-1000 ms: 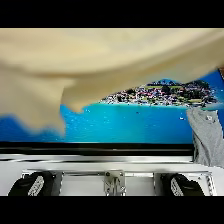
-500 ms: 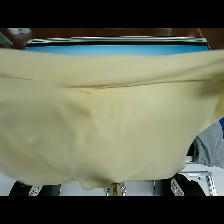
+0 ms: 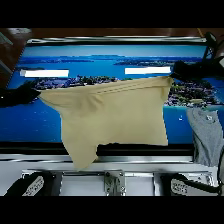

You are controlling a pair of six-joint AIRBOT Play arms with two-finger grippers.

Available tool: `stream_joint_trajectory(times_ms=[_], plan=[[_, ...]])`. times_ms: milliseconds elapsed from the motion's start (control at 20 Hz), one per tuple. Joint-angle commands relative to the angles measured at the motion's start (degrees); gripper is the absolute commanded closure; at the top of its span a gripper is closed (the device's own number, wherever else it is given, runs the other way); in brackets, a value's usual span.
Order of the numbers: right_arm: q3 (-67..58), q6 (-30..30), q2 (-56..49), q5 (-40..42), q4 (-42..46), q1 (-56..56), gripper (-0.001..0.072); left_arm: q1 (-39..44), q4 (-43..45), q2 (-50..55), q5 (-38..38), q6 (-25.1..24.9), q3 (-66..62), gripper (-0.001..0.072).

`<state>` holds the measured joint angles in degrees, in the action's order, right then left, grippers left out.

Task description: Fold the shirts.

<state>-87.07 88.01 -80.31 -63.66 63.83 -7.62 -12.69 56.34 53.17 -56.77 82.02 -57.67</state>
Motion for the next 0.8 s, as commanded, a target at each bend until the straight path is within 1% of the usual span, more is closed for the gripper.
stream_joint_trajectory(times_ms=[0, 100, 250, 300, 350, 400, 450, 550, 650, 700, 750], plan=[[1.22, 0.52, -11.54, 20.44, -9.44, 3.54, 0.0652, 1.14, -8.37, 11.87, 12.39, -4.42, 3.48, 0.0670], [1.25, 0.02, -15.91, 22.62, -9.31, 6.08, 0.0652, 3.32, -9.86, 17.57, 14.25, -4.46, 3.48, 0.0669], [1.22, 0.00, -20.11, 22.14, -9.44, 8.22, 0.0645, 6.25, -9.88, 24.17, 14.58, -4.33, 3.45, 0.0669], [1.22, 0.15, -20.15, 21.97, -9.86, 8.13, 0.0550, 6.40, -9.88, 25.14, 13.31, -3.76, 3.43, 0.0638], [0.98, 0.11, -19.52, 20.98, -9.97, 7.43, 0.0272, 5.60, -9.88, 25.24, 11.37, -3.76, 3.39, 0.0470], [0.55, -0.39, -18.34, 18.80, -9.49, 6.27, 0.0152, 4.00, -9.84, 25.05, 8.50, -3.76, 2.99, 0.0234], [-0.31, -1.27, -16.76, 15.47, -8.13, 4.52, 0.0153, 1.18, -9.73, 24.98, 3.58, -3.76, 1.90, 0.0069], [-2.95, -2.40, -12.83, 4.26, -1.05, -0.63, 0.0152, -6.64, -8.44, 24.92, -9.01, -3.82, -0.74, 0.0066], [-3.32, -2.29, -8.94, -9.35, 7.58, -6.49, 0.0153, -14.56, -5.09, 23.82, -18.93, -4.33, -0.57, 0.0068], [-2.99, -2.32, -7.78, -16.76, 10.97, -9.73, 0.0153, -17.79, -2.91, 22.51, -21.77, -5.16, 1.05, 0.0068], [-1.51, -2.80, -7.04, -22.56, 11.67, -12.81, 0.0153, -20.11, -1.49, 20.92, -22.62, -6.27, 3.89, 0.0068]])
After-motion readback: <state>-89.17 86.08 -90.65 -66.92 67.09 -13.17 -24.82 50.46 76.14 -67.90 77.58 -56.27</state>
